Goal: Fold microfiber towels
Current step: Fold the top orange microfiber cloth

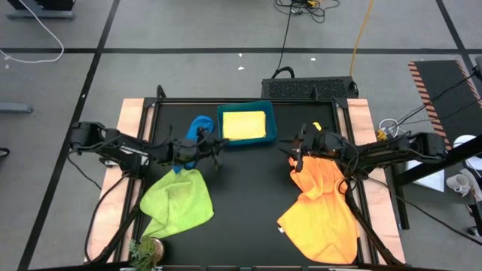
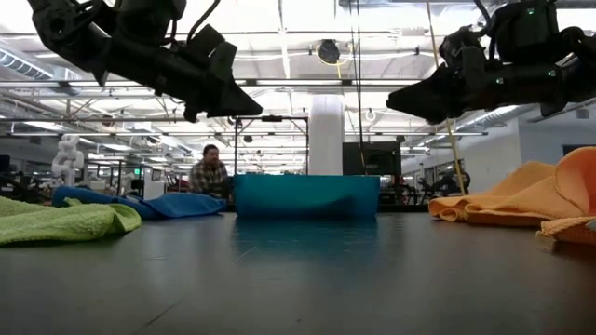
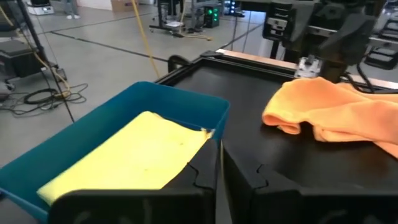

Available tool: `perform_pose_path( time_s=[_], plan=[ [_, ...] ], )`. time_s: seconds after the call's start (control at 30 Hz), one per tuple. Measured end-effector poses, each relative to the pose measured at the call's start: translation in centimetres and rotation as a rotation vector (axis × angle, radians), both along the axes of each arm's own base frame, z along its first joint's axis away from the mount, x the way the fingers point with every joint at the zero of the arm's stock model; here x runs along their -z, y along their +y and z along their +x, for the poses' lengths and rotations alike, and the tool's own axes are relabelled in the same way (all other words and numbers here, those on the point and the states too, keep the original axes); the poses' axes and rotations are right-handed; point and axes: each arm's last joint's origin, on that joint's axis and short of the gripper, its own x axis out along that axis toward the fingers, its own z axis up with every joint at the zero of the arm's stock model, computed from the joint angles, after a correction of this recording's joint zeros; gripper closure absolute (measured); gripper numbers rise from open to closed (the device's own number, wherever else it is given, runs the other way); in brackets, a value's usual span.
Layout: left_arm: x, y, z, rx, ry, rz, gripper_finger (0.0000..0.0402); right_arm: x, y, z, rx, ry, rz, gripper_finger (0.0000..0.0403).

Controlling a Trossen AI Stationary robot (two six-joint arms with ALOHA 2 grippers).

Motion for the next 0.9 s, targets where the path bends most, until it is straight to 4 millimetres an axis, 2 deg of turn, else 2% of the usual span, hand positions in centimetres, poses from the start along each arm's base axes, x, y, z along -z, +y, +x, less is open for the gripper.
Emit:
perform_pose_path(
  time_s=[0.43, 0.6, 0.9],
  plan=[
    [0.1, 0.5, 0.0, 0.053, 0.024, 0.017, 0.0376, 0.2, -0.1, 0.0, 0.044, 0.005, 0.089, 0.026],
    [0.1, 0.5, 0.0, 0.053, 0.025, 0.019, 0.0376, 1.1, -0.2, 0.3, 0.098, 0.156, 0.172, 0.026],
    [0.3, 0.5, 0.0, 0.066, 0.071, 0.06, 0.0376, -0.1, 1.5, 2.0, 0.118, 0.511, 0.247, 0.0275]
  ],
)
